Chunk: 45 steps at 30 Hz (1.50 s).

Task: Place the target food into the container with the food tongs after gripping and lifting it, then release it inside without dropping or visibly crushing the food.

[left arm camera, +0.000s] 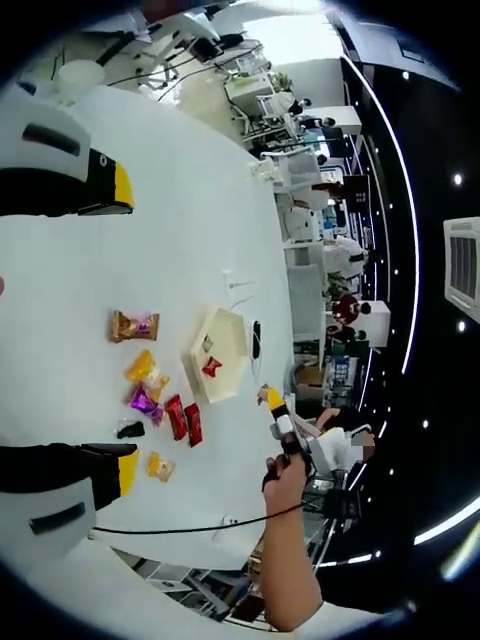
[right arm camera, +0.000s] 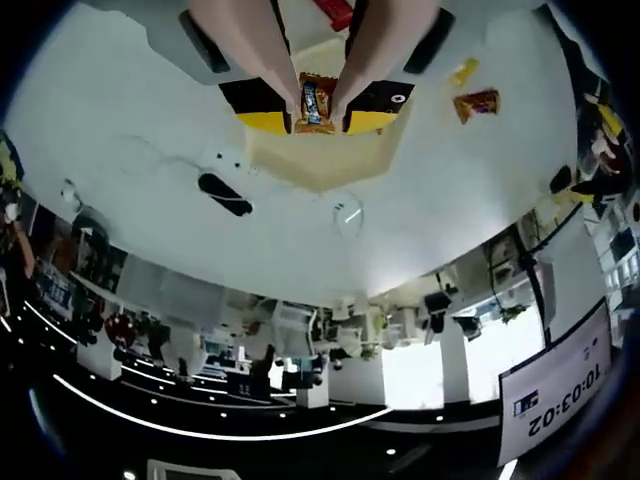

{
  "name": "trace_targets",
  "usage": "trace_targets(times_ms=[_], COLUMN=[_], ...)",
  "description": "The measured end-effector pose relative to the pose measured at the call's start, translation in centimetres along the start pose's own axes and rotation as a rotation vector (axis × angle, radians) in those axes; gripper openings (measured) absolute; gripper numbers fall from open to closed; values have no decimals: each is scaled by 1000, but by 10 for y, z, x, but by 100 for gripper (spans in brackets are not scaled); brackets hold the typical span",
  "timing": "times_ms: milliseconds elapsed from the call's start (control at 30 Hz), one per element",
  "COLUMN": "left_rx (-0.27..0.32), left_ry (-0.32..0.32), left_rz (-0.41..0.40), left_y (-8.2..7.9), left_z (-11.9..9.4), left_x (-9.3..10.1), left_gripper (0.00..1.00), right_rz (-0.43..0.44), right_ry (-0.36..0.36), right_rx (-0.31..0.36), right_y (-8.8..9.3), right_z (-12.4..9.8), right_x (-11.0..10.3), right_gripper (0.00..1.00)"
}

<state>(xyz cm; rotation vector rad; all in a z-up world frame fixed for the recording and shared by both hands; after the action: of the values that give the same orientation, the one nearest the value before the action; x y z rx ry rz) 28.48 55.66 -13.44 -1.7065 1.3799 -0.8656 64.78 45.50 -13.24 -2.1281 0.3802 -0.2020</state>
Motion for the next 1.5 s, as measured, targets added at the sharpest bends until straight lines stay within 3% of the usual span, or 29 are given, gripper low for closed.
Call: trace_targets(times_ms=[767, 867, 967, 1200, 1500], left_rx=[-6, -8, -11, -1, 6], left_ry=[-44, -49, -54, -60, -54], left_rz=[-23, -27, -27, -31, -30], left_y=[7, 8, 9, 8, 8], left_z=[-13, -15, -16, -18, -18], left_x=[-4, -4, -5, -6, -6], left_gripper=[95, 95, 95, 95, 95], right_rz=[-64, -56, -114, -75, -19], right_ry=[-22, -30, -14, -37, -88], right_rx=[-34, -18, -40, -18, -33], right_y=[-12, -15, -14, -20, -13], right_z=[16, 18, 19, 16, 16], right_x=[11, 11, 9, 5, 0], right_gripper=[19, 24, 25, 26, 26])
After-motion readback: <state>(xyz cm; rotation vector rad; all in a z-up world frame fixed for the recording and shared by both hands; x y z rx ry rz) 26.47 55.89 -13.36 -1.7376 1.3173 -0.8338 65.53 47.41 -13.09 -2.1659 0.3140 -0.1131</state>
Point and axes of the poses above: the point that each gripper's makers call its tool centre point, and the gripper's own axes: z roughly forward along the fingers, x roughly to its right, y roughly out of its underside, the point moved 6 cm from there along -z, roughly backward along the fingers, and after that the axes turned 1 degree about x, right-handed, at the moved point
